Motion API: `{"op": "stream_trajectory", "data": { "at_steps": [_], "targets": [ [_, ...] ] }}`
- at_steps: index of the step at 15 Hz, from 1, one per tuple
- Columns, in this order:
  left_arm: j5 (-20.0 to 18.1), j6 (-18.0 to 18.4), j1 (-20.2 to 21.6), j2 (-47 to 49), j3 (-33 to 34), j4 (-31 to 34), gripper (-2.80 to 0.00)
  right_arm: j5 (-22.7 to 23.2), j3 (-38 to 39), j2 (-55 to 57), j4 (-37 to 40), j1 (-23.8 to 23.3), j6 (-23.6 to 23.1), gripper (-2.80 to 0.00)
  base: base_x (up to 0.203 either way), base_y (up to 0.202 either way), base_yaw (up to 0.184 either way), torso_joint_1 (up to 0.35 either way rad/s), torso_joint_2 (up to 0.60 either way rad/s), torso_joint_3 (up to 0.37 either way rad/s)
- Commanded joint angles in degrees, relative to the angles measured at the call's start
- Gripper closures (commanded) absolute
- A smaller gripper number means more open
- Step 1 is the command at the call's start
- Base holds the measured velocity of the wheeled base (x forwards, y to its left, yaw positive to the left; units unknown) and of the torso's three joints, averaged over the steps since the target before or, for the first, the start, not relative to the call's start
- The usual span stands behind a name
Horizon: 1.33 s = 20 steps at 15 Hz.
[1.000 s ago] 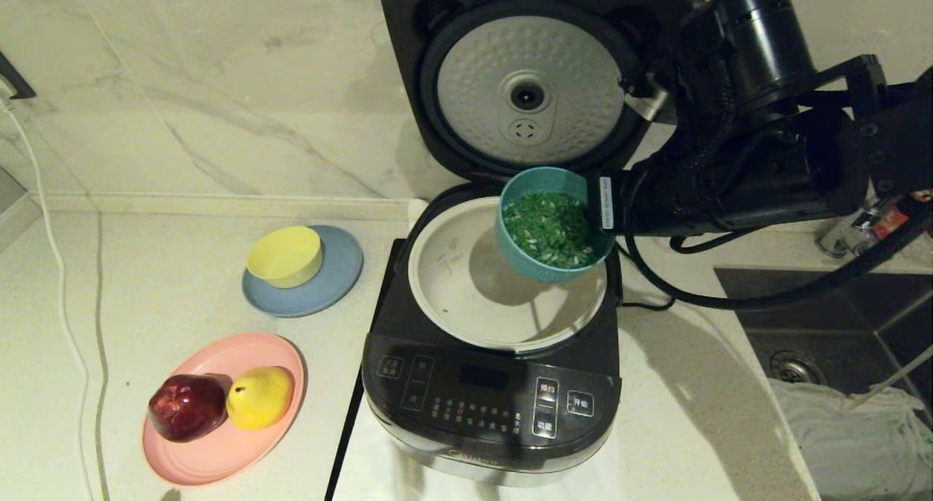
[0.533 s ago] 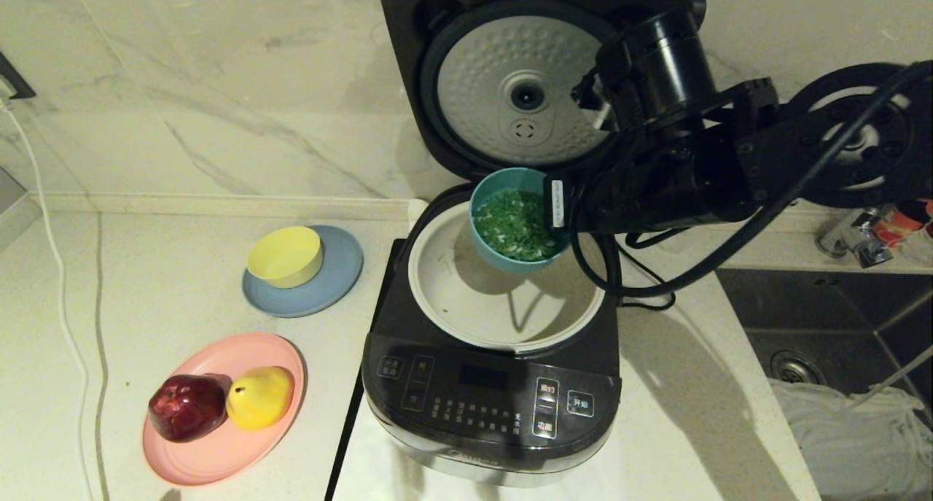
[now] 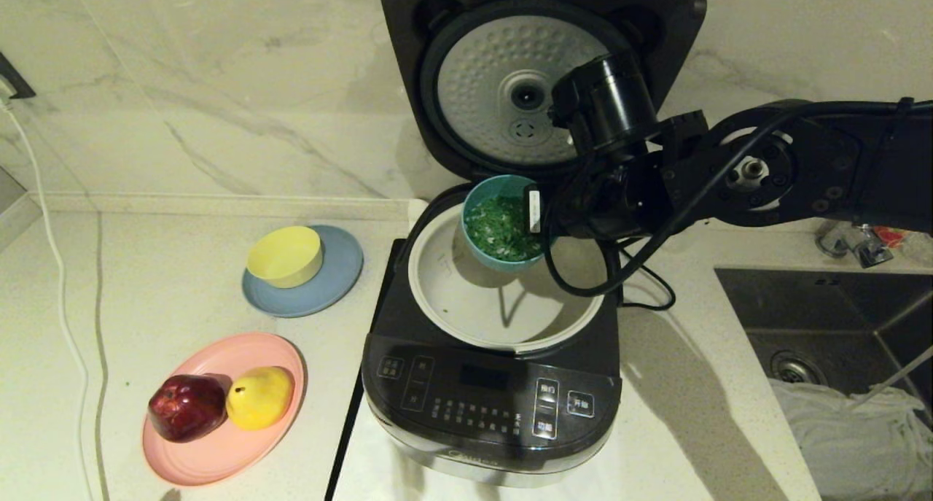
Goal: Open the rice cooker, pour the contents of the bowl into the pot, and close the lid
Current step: Pour the water from the bowl into the rice cooker
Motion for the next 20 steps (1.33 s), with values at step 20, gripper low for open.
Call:
{"op": "stream_trajectory", "data": {
  "at_steps": [20],
  "targets": [
    [0.0,0.01,0.0,-0.06,0.53,-0.02,0.0,-17.01,34.16,9.7,-109.06,3.48,-48.94,0.0,0.0,0.0,0.0,0.0,0.0,0.0]
  ]
}}
